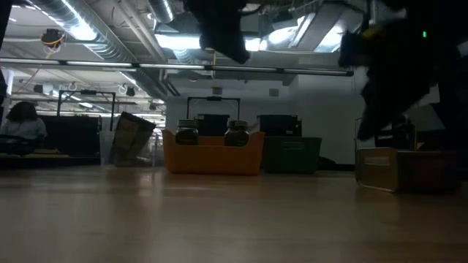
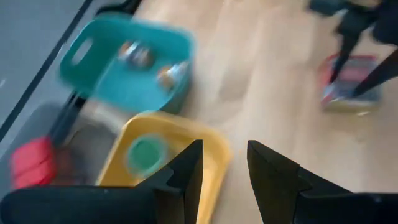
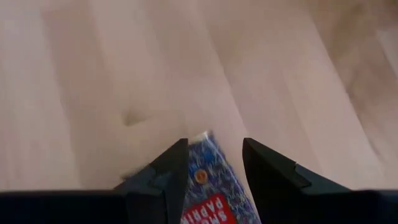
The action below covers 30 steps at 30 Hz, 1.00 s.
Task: Sort spices by type
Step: Put the red can into the black transparent bin
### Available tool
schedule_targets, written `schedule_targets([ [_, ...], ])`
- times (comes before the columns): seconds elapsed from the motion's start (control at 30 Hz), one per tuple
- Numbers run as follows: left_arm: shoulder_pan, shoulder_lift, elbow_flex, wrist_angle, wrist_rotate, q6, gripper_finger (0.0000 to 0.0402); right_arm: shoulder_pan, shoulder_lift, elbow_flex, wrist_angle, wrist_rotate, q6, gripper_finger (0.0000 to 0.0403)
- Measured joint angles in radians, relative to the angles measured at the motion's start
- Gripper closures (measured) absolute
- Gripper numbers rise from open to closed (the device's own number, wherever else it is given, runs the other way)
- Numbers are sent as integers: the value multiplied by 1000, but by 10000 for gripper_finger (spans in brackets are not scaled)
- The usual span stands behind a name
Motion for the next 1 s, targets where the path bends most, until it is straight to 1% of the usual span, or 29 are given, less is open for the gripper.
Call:
schedule_targets([
  [0.1, -48, 2, -46, 123, 15, 9, 286, 23, -1, 53, -49, 41, -6, 249],
  [0.2, -94, 15, -92, 251, 16, 8, 286, 50, -1, 119, -172, 104, -26, 249],
  [0.27, -123, 38, -130, 357, 15, 8, 286, 70, -4, 149, -273, 135, -5, 249],
  [0.4, -173, 115, -172, 587, 15, 15, 286, 115, -5, 158, -417, 170, 120, 249],
  [0.5, -202, 203, -177, 705, 14, 67, 290, 159, -4, 150, -520, 169, 238, 249],
  [0.63, -223, 314, -176, 890, 9, 129, 303, 221, -5, 130, -600, 167, 366, 249],
  [0.73, -223, 388, -176, 1021, 7, 173, 314, 262, -5, 98, -611, 159, 457, 249],
  [0.83, -222, 449, -176, 1115, 6, 197, 323, 296, -4, 58, -600, 149, 529, 249],
  [1.0, -222, 503, -175, 1161, 6, 177, 337, 312, -4, -12, -473, 140, 559, 249],
])
